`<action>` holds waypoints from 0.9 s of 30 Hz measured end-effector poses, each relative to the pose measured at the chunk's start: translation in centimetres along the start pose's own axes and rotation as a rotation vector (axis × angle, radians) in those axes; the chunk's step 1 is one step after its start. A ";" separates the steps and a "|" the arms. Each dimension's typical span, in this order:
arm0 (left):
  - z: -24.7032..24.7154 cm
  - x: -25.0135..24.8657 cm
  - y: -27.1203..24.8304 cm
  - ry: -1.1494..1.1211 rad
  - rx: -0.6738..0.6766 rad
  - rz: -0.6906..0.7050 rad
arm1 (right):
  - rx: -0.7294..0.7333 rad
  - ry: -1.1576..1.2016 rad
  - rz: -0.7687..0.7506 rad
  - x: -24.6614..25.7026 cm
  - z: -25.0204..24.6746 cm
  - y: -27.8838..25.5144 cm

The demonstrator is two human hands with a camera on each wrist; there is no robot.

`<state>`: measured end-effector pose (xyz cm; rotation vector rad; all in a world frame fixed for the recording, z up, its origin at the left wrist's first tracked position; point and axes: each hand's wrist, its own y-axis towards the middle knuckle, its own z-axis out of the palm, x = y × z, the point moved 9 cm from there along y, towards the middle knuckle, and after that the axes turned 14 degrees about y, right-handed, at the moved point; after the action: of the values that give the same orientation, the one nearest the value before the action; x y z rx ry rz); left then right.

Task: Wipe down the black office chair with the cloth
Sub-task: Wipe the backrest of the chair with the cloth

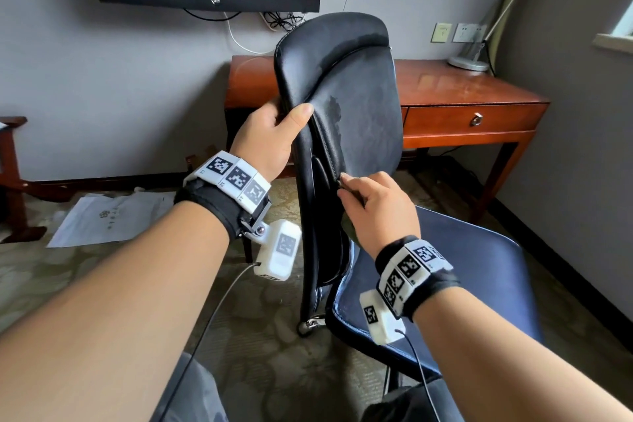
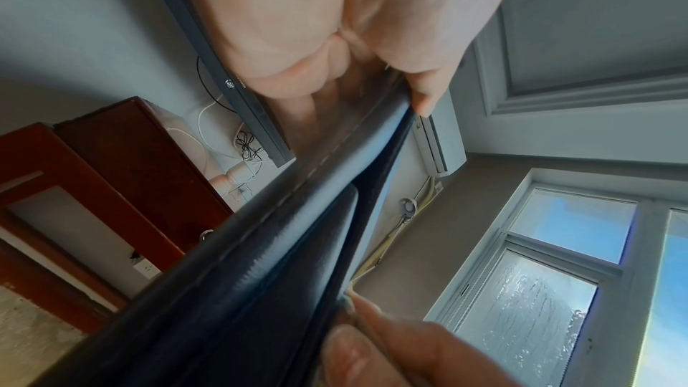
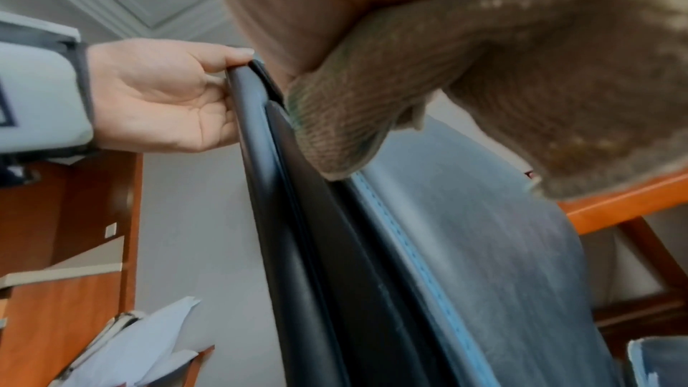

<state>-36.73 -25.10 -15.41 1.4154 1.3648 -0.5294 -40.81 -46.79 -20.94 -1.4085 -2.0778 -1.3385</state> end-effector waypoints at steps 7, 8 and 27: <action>0.5 -0.6 -0.5 -0.093 0.082 -0.065 | 0.142 -0.121 0.057 -2.5 0.9 -1.7; 0.5 -0.7 -0.6 -0.086 0.084 -0.062 | 0.172 -0.141 0.059 -2.8 0.6 -1.6; 0.7 0.1 -0.2 -0.078 0.047 -0.059 | 0.178 -0.135 0.077 -3.3 1.2 -2.3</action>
<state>-36.58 -25.72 -15.85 1.3811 1.3421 -0.6524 -40.95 -47.91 -24.97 -1.5205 -2.1425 -1.0270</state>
